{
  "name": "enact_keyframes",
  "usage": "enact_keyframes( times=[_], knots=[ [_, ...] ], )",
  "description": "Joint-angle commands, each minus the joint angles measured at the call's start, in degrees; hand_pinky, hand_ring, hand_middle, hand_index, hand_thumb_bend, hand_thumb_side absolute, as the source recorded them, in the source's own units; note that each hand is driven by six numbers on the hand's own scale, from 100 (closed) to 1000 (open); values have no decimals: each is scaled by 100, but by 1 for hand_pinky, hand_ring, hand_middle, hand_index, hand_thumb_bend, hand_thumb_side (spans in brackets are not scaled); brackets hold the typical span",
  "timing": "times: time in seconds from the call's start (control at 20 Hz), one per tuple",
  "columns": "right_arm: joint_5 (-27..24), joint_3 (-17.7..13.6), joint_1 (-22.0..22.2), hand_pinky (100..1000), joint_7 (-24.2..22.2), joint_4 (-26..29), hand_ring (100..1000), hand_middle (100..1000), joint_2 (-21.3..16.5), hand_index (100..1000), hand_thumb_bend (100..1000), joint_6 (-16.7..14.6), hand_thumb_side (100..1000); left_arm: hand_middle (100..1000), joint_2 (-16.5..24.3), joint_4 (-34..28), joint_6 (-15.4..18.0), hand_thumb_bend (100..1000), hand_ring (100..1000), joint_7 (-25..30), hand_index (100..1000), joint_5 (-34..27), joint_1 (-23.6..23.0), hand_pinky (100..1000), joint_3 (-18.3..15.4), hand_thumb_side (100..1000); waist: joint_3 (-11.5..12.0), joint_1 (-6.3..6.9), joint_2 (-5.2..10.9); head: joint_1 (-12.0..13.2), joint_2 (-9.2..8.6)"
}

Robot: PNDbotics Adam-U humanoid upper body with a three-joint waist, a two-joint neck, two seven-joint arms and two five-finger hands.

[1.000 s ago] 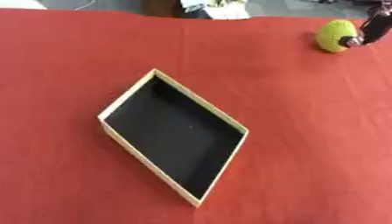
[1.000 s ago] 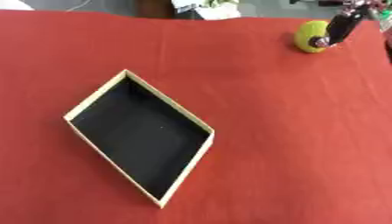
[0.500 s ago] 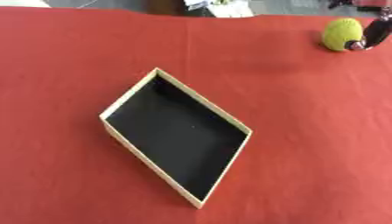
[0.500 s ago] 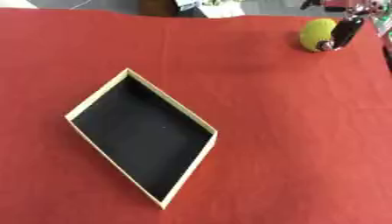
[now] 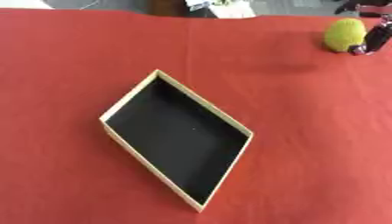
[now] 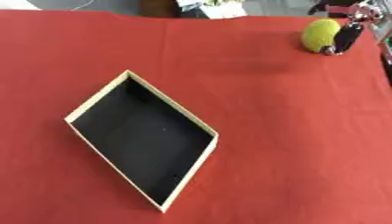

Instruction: Pick up objects on the table and place them in the box.

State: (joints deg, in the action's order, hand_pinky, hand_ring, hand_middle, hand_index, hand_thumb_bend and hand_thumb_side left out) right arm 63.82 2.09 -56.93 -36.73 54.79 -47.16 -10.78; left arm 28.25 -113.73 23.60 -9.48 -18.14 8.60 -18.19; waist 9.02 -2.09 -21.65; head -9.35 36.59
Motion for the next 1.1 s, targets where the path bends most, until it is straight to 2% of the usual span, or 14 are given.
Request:
enact_keyframes(
  times=[0.05,0.55,0.85,1.1],
  knots=[
    [122,-156,-132,995,181,-94,986,958,-130,1000,326,113,100,644,74,-86,12,132,603,39,703,25,54,580,-12,691,11,32,82,-24,-108],
    [168,-493,-223,941,743,-656,948,932,-69,1000,321,381,100,642,-22,-86,-19,128,601,137,700,64,78,578,15,698,56,84,-60,-58,-268],
    [418,-606,-278,934,1027,-798,940,922,-98,1000,321,663,100,642,-87,-86,-41,125,601,196,699,95,84,578,28,700,128,97,-159,-123,-362],
    [336,-704,-315,917,1385,-783,937,923,-95,1000,311,854,100,642,-97,-86,-11,124,601,208,699,94,138,578,32,699,167,110,-226,-170,-445]
  ],
)
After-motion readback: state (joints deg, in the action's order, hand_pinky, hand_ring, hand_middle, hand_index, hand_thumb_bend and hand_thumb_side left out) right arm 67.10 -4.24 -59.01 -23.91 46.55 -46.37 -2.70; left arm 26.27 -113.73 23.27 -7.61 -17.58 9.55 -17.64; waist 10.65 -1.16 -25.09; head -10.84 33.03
